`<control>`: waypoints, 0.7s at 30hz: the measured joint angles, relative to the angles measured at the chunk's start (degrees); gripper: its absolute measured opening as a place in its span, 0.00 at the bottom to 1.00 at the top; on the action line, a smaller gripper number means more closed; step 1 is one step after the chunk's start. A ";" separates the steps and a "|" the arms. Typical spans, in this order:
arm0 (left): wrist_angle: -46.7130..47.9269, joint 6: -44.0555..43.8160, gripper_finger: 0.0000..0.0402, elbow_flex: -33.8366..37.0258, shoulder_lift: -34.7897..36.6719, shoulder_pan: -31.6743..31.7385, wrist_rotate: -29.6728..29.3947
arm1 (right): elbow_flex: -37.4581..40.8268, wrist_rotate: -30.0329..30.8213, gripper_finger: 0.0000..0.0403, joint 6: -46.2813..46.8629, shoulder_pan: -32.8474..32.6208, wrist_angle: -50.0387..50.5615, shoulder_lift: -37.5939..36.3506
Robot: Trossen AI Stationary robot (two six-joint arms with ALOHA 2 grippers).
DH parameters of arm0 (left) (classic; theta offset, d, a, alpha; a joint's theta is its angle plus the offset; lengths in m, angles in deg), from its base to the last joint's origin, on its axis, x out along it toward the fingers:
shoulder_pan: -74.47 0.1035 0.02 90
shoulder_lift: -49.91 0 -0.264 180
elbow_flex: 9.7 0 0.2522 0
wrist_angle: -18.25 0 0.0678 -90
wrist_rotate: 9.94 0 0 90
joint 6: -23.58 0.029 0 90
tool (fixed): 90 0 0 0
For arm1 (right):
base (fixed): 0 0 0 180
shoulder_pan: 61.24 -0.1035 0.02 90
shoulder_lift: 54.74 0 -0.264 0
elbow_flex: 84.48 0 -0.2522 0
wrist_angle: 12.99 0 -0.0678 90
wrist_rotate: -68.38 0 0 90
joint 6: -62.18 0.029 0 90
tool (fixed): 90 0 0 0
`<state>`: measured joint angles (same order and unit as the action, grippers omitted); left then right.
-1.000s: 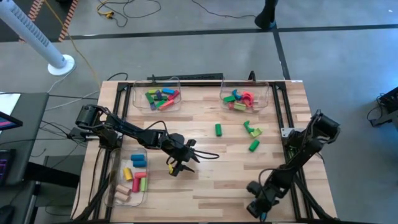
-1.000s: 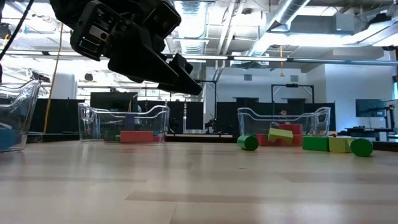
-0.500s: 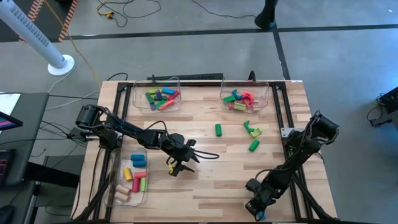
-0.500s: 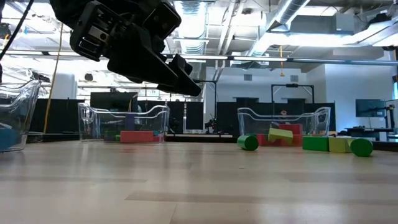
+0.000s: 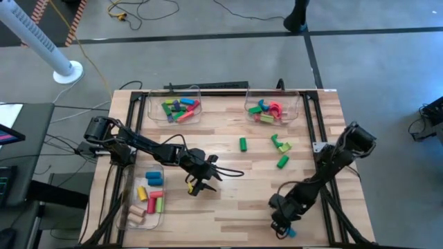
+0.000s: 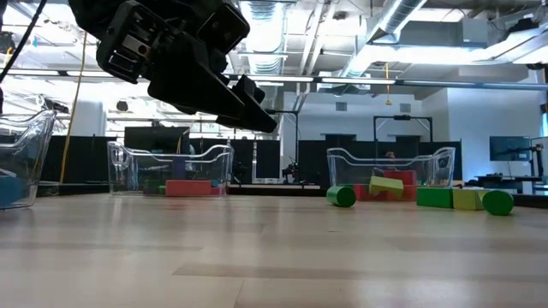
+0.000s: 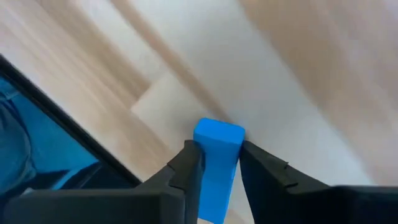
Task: Sort blocks by size
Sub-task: Put the blue rectangular block into the top left transparent bin
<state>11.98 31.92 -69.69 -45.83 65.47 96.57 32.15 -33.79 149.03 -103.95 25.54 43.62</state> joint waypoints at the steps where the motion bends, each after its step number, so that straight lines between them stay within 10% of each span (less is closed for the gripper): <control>1: -0.02 0.00 0.53 0.00 0.00 0.01 0.01 | -0.02 0.01 0.32 -1.20 0.74 0.52 -0.05; 21: 0.11 0.00 0.53 0.00 0.00 0.02 0.00 | -0.95 -0.44 0.31 -28.48 17.79 14.32 -0.43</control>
<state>12.09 31.92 -69.69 -45.83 65.50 96.57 31.20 -34.23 120.55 -86.16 39.86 43.19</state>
